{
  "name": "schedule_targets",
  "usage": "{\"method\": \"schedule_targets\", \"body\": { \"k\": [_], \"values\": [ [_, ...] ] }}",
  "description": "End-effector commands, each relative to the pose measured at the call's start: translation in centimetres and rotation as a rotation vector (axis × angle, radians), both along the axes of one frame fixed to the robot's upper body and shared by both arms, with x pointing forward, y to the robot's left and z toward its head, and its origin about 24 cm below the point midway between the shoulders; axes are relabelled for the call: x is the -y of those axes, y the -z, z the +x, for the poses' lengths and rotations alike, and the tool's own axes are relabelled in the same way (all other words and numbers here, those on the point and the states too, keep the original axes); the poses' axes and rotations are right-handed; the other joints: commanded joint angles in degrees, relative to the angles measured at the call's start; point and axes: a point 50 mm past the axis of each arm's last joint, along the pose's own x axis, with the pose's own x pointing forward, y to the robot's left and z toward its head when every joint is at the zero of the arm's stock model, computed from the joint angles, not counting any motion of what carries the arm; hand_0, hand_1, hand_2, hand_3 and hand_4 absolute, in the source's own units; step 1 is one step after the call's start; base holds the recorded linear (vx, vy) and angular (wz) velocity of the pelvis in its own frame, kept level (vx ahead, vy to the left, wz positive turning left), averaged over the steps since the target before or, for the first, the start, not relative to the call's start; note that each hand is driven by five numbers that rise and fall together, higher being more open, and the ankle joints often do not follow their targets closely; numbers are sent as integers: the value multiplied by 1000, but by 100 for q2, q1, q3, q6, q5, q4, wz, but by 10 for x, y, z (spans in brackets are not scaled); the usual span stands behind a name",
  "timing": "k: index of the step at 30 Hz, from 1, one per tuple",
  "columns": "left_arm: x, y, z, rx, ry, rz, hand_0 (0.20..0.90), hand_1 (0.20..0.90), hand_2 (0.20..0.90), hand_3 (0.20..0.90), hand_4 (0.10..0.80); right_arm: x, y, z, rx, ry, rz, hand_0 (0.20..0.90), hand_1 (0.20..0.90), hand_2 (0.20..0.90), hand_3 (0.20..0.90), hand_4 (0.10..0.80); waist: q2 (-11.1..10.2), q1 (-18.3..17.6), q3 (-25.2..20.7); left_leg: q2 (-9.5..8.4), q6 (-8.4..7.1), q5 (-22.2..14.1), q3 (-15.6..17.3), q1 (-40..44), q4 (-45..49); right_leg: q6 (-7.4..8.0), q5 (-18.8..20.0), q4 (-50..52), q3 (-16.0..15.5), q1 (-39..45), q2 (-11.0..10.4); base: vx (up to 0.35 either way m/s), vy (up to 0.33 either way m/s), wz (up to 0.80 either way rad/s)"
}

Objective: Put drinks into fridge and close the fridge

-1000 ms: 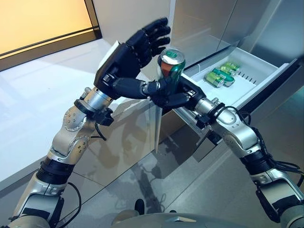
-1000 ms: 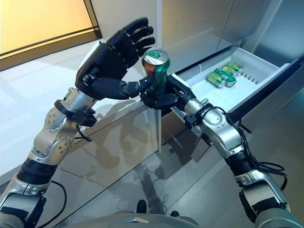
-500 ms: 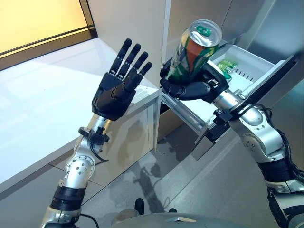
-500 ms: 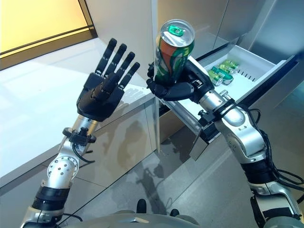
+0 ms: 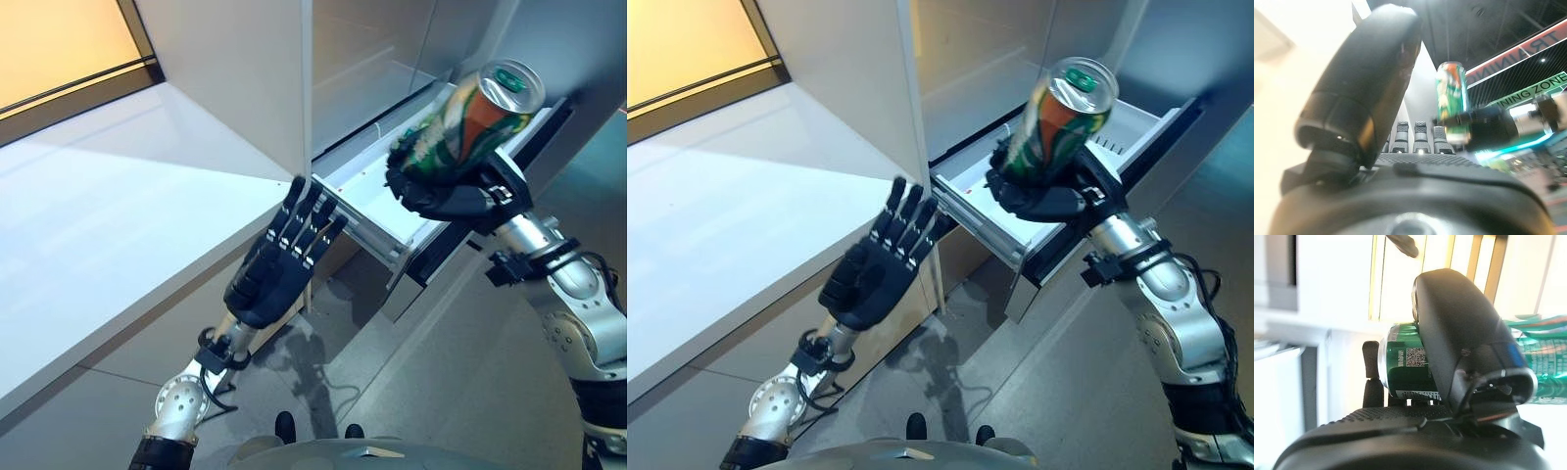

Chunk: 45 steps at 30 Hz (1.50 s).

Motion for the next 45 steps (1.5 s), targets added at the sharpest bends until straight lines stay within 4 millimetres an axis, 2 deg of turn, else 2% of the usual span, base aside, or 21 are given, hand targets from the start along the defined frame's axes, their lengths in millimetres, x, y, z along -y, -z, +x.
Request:
{"method": "schedule_targets", "body": {
  "k": [1, 5, 6, 9, 10, 11, 12, 13, 16, 18, 19, 24, 32, 40, 45],
  "values": [
    [16, 15, -10, 9, 90, -57, 900, 900, 900, 900, 800, 26, -76, -18, 466, 109, 63, 300, 300, 300, 200, 100, -43, -32, -540, 0, -84, -838, -170, 258, 10, 350, 211, 70, 184, -277, 86, -17, -4, -15],
    [15, 46, -27, -91, 85, 62, 900, 900, 900, 900, 800, 41, -71, -18, 440, 208, 4, 300, 300, 300, 200, 100, -54, -60, -513, 11, -83, -883, -122, 250, 10, 381, 182, 62, 211, -287, 104, 11, -4, -12],
    [9, 60, -32, -129, 54, 176, 900, 900, 900, 900, 800, 47, -70, -16, 420, 243, -23, 300, 300, 300, 200, 100, -68, -74, -496, 14, -78, -887, -94, 250, 10, 383, 182, 65, 211, -292, 111, -4, -6, -6],
    [-1, 78, -37, -211, 13, 373, 900, 900, 900, 900, 800, 56, -69, -14, 393, 314, -82, 300, 300, 300, 200, 100, -81, -77, -470, 23, -81, -866, -61, 233, 10, 388, 191, 72, 208, -312, 119, 0, -2, -1],
    [-11, 90, -40, -301, -30, 481, 900, 900, 900, 900, 800, 63, -69, -13, 382, 369, -139, 300, 300, 300, 200, 100, -92, -74, -468, 24, -79, -850, -47, 217, 10, 388, 197, 70, 204, -323, 129, 0, 0, 0],
    [-11, 91, -40, -309, -32, 489, 900, 900, 900, 900, 800, 63, -69, -13, 383, 373, -142, 300, 300, 300, 200, 100, -90, -72, -467, 24, -78, -850, -46, 216, 10, 389, 197, 70, 204, -324, 129, 0, 0, 0],
    [-22, 100, -40, -402, -90, 568, 900, 900, 900, 900, 800, 68, -71, -9, 369, 403, -182, 300, 300, 300, 200, 100, -110, -51, -466, 32, -80, -842, -34, 205, 10, 395, 197, 66, 181, -327, 131, 0, 0, 0],
    [-27, 102, -39, -419, -108, 619, 900, 900, 900, 900, 800, 69, -73, -7, 365, 414, -195, 300, 300, 300, 200, 100, -122, -41, -465, 34, -82, -841, -30, 200, 10, 397, 194, 65, 169, -327, 129, 41, -37, -1],
    [-43, 113, -42, -466, -134, 915, 900, 900, 900, 900, 800, 71, -80, 6, 318, 416, -245, 300, 300, 300, 200, 100, -187, 37, -458, 46, -93, -797, 5, 185, 10, 396, 210, 62, 89, -328, 132, 47, -30, 1],
    [-46, 117, -45, -490, -134, 979, 900, 900, 900, 900, 800, 72, -84, 10, 306, 409, -270, 300, 300, 300, 200, 100, -204, 62, -458, 52, -97, -782, 20, 178, 10, 398, 216, 57, 71, -330, 134, 61, -22, 1],
    [-51, 127, -55, -546, -122, 1055, 900, 900, 900, 900, 800, 74, -89, 16, 295, 400, -295, 300, 300, 300, 200, 100, -236, 118, -463, 59, -106, -769, 41, 167, 10, 408, 222, 50, 39, -334, 134, 74, -26, -1],
    [-63, 146, -78, -673, -109, 1155, 900, 900, 900, 900, 800, 74, -107, 34, 274, 386, -394, 300, 300, 300, 200, 100, -355, 288, -463, 61, -119, -737, 43, 125, 12, 419, 239, 29, -40, -343, 138, 89, -32, -1],
    [-87, 162, -112, -802, -94, 1340, 900, 900, 900, 900, 800, 77, -139, 58, 237, 383, -485, 300, 300, 300, 200, 100, -592, 650, -398, 65, -122, -723, -126, 52, 19, 421, 212, 26, -82, -336, 189, 99, -41, 5],
    [-113, 165, -130, -901, -95, 1502, 900, 900, 900, 900, 800, 68, -148, 78, 205, 411, -639, 300, 300, 300, 200, 100, -710, 926, -252, 94, -120, -691, -271, -51, 42, 403, 210, 26, -171, -358, 210, 71, -38, 8],
    [-128, 162, -134, -943, -148, 1586, 900, 900, 900, 900, 800, 71, -147, 87, 141, 453, -750, 300, 300, 300, 200, 100, -752, 1080, -141, 86, -117, -650, -388, -150, 63, 390, 222, 26, -206, -394, 214, 37, -21, 18]
  ]
}}
